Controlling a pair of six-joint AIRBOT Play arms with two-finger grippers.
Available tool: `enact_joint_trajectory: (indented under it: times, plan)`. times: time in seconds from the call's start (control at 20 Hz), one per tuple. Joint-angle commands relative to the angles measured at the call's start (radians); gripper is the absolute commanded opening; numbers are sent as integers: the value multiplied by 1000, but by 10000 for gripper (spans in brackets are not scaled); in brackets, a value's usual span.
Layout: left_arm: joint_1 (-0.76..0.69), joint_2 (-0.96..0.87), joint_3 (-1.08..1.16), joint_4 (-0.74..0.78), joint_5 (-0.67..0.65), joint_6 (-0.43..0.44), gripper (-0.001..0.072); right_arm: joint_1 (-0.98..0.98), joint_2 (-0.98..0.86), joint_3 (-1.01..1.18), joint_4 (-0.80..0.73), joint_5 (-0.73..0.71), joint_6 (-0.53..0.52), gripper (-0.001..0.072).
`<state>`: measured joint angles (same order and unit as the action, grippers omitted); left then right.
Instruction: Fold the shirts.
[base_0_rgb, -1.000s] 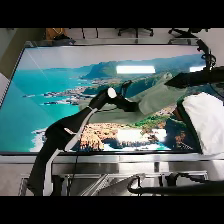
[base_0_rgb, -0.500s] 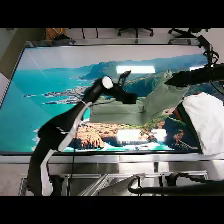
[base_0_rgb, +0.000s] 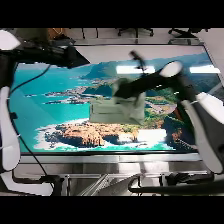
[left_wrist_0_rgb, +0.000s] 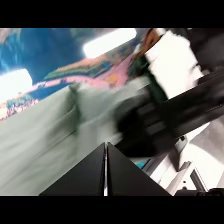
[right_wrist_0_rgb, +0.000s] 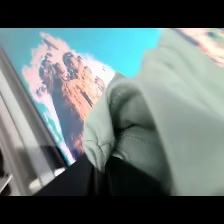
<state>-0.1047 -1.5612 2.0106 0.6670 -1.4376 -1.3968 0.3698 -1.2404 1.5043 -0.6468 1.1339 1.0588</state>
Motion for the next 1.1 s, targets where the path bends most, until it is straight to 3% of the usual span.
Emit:
enact_joint_trajectory:
  times: [0.0,0.05,0.1,0.2,0.35,0.5,0.55,0.6,0.65,0.75,1.05]
  plan:
    - [60,112,-3,-60,-22,50,15,338,-196,-95,-6,-536,-51,336]
    - [49,128,-3,-59,-21,55,15,385,-263,-93,-3,-590,-52,400]
    - [37,139,-3,-59,-21,56,14,406,-304,-82,4,-583,-52,358]
    - [16,148,-3,-59,-26,73,14,385,-289,-50,30,-475,-48,363]
    - [-14,148,-3,-60,-36,73,14,256,-141,-26,19,-315,-31,363]
    - [-34,147,-3,-60,-28,72,15,13,25,-26,-15,-150,66,372]
    - [-34,147,-3,-60,-29,72,15,-77,64,-26,-54,-96,114,428]
    - [-34,147,-3,-60,-30,72,15,-172,92,-26,-110,-31,173,566]
    - [-34,147,-4,-60,-31,72,15,-254,103,-27,-167,38,217,603]
    - [-34,147,-4,-60,-40,72,15,-381,103,-65,-259,156,240,604]
    - [-34,147,-4,-60,-67,72,15,-402,55,-317,-266,77,182,604]
